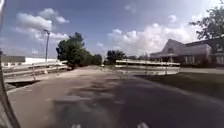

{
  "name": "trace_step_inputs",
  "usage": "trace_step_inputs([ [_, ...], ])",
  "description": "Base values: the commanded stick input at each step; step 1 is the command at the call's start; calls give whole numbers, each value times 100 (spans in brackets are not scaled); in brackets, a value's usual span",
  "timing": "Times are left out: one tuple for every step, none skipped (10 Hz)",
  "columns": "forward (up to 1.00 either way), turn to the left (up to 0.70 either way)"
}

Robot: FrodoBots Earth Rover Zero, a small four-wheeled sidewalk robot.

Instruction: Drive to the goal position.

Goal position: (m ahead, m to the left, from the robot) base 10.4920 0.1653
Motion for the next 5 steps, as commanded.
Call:
trace_step_inputs([
  [70,0],
  [70,0],
  [70,0],
  [70,0],
  [70,0],
])
